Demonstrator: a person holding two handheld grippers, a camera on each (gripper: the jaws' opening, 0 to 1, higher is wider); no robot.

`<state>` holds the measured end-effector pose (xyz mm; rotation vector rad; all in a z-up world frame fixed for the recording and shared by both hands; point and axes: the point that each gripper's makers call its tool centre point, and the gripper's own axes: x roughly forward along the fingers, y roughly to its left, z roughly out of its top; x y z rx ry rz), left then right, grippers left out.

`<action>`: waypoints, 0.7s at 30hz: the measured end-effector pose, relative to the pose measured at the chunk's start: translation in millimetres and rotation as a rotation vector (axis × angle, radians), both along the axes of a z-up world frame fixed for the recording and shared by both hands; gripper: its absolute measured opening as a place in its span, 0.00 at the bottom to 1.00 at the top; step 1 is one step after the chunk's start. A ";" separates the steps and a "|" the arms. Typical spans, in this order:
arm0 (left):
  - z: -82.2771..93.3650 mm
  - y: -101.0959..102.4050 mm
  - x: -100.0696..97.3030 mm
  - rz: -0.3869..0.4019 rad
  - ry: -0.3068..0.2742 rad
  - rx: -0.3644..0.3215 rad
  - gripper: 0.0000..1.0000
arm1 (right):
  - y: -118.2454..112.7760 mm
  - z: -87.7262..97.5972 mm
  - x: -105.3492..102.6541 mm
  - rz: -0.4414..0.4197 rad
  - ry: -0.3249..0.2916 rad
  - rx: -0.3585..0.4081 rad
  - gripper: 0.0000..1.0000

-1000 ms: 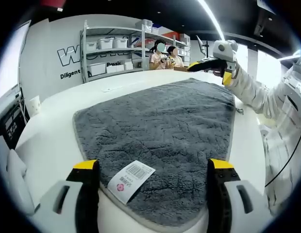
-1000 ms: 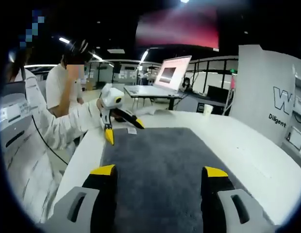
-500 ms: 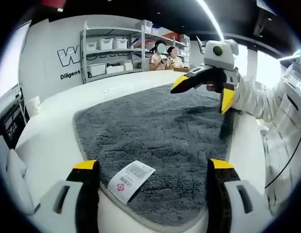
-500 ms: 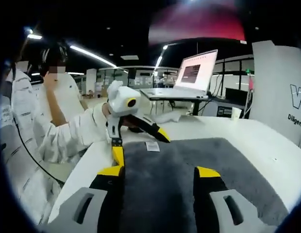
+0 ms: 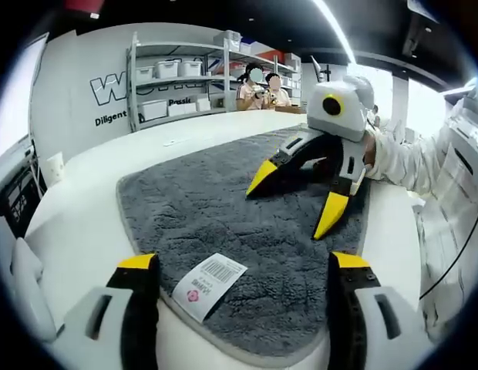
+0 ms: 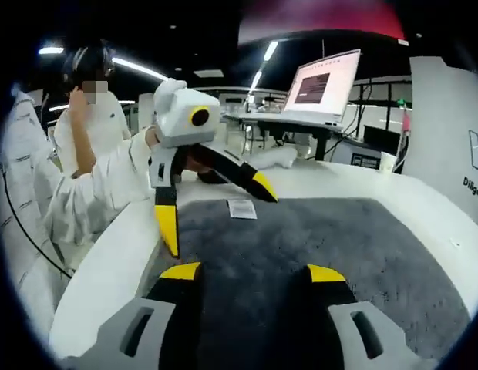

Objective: Open the folded towel by lifting each exposed corner and separating the folded layers until the towel lies flat within the target outline without major curled edges

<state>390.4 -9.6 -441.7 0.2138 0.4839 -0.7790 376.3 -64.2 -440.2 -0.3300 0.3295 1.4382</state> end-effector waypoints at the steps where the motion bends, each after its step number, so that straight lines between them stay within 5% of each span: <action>1: 0.0 0.0 0.0 -0.001 0.000 0.000 0.89 | -1.0 0.1 1.0 -0.002 -0.004 0.007 0.45; 21: 0.8 3.3 -0.2 -0.017 0.010 0.004 0.84 | -3.5 0.2 0.5 0.025 0.003 0.002 0.47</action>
